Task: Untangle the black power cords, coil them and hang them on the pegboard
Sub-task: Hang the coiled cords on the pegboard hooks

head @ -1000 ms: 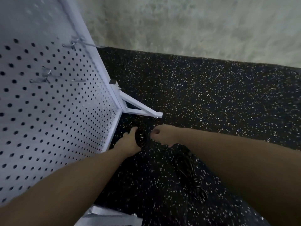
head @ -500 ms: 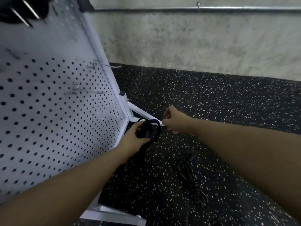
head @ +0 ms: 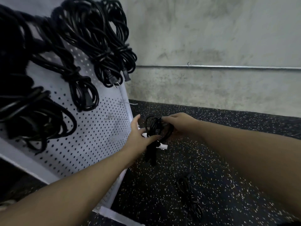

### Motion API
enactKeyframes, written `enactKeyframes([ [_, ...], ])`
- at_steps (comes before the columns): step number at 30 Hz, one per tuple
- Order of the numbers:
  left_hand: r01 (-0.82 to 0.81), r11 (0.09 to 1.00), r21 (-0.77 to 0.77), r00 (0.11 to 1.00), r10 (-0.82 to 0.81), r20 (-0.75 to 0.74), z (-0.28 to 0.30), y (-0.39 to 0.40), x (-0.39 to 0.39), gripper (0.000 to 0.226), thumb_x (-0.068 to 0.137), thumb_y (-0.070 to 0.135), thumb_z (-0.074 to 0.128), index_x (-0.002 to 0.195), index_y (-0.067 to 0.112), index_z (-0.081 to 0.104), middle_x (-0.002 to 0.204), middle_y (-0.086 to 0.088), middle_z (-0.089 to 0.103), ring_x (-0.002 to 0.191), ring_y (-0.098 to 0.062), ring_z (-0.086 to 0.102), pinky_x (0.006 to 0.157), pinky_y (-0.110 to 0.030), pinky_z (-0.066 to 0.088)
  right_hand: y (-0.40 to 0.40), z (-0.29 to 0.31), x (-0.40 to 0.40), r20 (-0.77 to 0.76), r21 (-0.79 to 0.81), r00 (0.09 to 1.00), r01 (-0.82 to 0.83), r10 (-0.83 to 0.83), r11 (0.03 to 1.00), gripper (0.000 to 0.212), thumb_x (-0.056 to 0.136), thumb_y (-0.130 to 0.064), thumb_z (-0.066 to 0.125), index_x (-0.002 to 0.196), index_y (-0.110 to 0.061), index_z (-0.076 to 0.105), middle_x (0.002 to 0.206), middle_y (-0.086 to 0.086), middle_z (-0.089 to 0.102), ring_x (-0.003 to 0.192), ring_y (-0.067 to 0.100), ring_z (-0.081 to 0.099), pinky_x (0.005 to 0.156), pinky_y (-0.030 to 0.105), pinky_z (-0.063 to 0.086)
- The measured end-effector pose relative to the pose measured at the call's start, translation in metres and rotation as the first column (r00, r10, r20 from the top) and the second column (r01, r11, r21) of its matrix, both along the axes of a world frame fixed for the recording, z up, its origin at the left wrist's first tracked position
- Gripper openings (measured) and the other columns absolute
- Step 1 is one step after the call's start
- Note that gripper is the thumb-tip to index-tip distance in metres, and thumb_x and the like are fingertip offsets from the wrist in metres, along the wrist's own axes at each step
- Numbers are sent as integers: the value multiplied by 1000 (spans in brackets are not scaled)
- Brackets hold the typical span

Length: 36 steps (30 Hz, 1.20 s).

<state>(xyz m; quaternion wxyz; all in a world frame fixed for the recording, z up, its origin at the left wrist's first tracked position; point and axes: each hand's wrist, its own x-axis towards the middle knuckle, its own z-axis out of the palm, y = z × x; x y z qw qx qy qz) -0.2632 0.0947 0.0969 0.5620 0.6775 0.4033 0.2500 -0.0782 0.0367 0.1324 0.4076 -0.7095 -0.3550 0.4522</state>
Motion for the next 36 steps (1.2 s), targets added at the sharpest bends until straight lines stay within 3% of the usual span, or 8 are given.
enactKeyframes([
  [3, 31, 988, 152, 998, -21, -63, 21, -9, -2, 52, 89, 22, 79, 129, 45, 56, 115, 14, 69, 108, -13, 69, 96, -30, 56, -10, 16, -11, -56, 90, 997, 58, -53, 994, 27, 102, -29, 61, 106, -6, 73, 94, 18, 74, 71, 24, 71, 69, 38, 64],
  [7, 92, 961, 261, 989, -57, -138, 38, -18, -5, 65, 100, 23, 65, 154, 47, 37, 129, 15, 66, 121, -6, 60, 106, -29, 49, -17, 30, -30, -185, 142, 978, 123, -96, 982, 33, 105, -29, 54, 101, 0, 69, 74, 16, 69, 49, 19, 65, 44, 26, 54],
  [11, 60, 960, 275, 987, -15, -162, 51, -18, -10, 65, 104, 20, 59, 157, 45, 32, 133, 15, 63, 125, -6, 57, 109, -24, 43, -19, 39, -40, -357, 129, 933, 104, -52, 986, 29, 102, -31, 59, 106, -4, 69, 80, 13, 71, 64, 22, 70, 66, 36, 63],
  [16, 61, 934, 351, 985, 2, -175, 56, -20, -9, 50, 101, 20, 63, 143, 45, 51, 123, 8, 64, 110, 0, 60, 85, -6, 42, -23, 33, -47, -333, 203, 943, 60, 11, 977, 29, 99, -30, 64, 118, -8, 66, 95, 13, 73, 75, 19, 72, 85, 45, 62],
  [22, 68, 866, 495, 912, 148, -384, 55, -25, -2, 61, 104, 29, 56, 158, 39, 31, 125, 1, 49, 107, -17, 61, 96, -35, 51, -24, 34, -52, -387, 288, 904, -67, 180, 955, 18, 96, -30, 67, 107, -16, 68, 99, 8, 73, 92, 25, 68, 97, 51, 56],
  [26, 205, 782, 589, 834, 176, -523, 52, -33, -3, 71, 108, 39, 44, 163, 35, 0, 128, 1, 38, 94, -19, 61, 75, -34, 49, -21, 32, -55, -345, 295, 931, -13, 119, 955, 26, 96, -29, 69, 111, -7, 67, 96, 11, 72, 84, 21, 70, 88, 45, 61],
  [32, 123, 885, 450, 951, 24, -309, 56, -30, -8, 67, 106, 42, 49, 161, 44, 11, 123, 13, 46, 95, 1, 57, 88, -21, 48, -23, 34, -40, -332, 318, 942, 55, 57, 947, 22, 105, -10, 43, 100, -10, 64, 93, 14, 64, 74, 24, 70, 70, 40, 64],
  [36, 190, 893, 408, 920, -17, -391, 55, -32, -8, 64, 109, 41, 37, 160, 47, -2, 113, 15, 36, 85, -8, 56, 82, -26, 50, -22, 36, -41, -440, 279, 887, -11, 138, 960, 18, 103, -20, 43, 99, -11, 58, 93, 14, 57, 80, 28, 63, 78, 46, 63],
])
